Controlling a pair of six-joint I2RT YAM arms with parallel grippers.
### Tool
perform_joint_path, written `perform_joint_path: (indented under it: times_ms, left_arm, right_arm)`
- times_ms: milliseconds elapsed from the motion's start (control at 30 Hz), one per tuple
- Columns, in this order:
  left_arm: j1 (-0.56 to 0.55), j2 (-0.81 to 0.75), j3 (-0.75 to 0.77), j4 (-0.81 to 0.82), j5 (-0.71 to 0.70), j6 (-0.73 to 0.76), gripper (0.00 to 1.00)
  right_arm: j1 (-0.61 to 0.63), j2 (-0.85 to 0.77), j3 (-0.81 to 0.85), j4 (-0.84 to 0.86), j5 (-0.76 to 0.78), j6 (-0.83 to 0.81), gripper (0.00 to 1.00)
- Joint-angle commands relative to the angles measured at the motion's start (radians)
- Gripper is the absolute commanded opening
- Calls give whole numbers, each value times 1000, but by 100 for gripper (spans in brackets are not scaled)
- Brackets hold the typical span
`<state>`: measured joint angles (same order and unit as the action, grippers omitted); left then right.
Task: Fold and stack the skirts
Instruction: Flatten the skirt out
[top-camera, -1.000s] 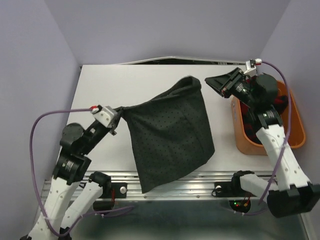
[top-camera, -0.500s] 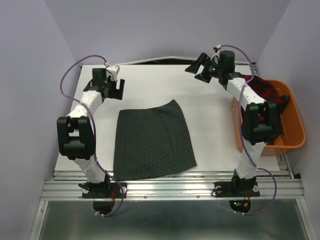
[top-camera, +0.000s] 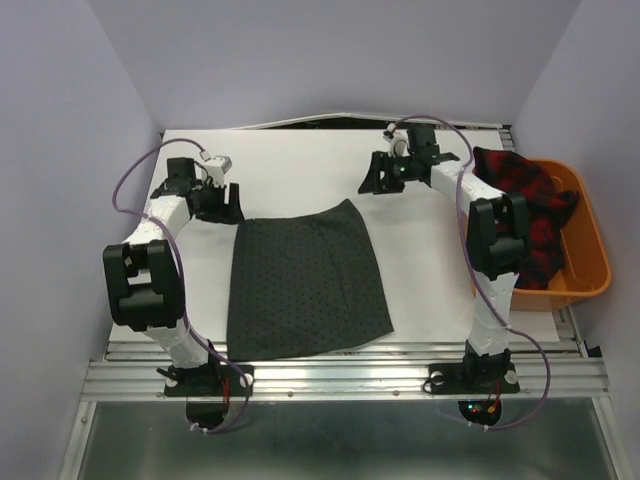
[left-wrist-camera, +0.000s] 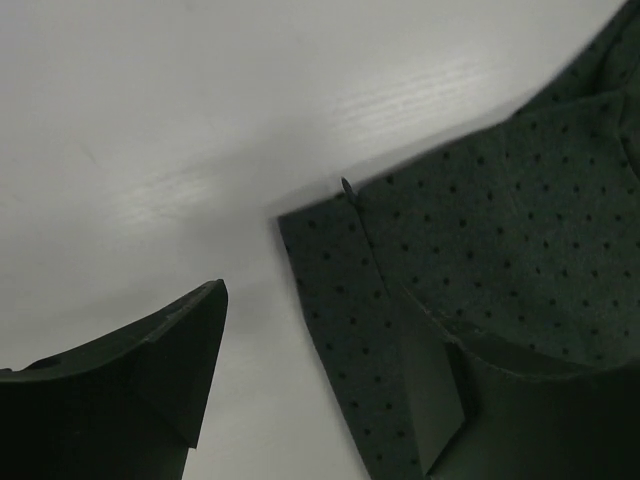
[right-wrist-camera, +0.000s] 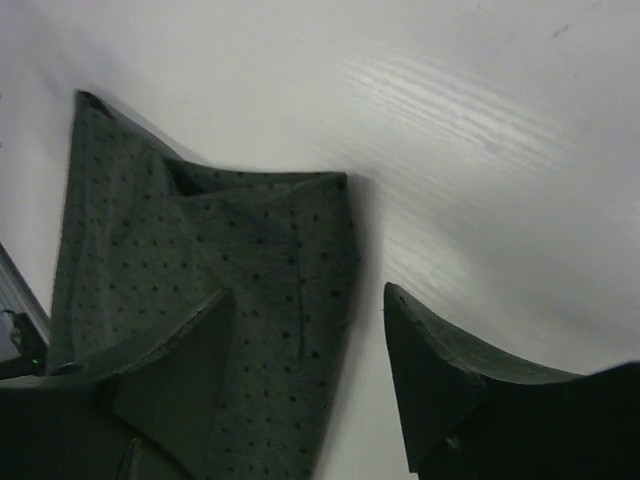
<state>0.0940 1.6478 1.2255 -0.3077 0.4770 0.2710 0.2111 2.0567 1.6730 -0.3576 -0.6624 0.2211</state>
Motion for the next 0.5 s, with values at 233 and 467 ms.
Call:
perform_joint_path:
  times_ms: [233,467]
  left_arm:
    - [4,33,-164,32,78,-59,77]
    - [4,95,-124,58,28,-76,77]
  right_arm:
    - [168,158,184,-127,180,-345,61]
    - [220,244,283,-211,320,-407,62]
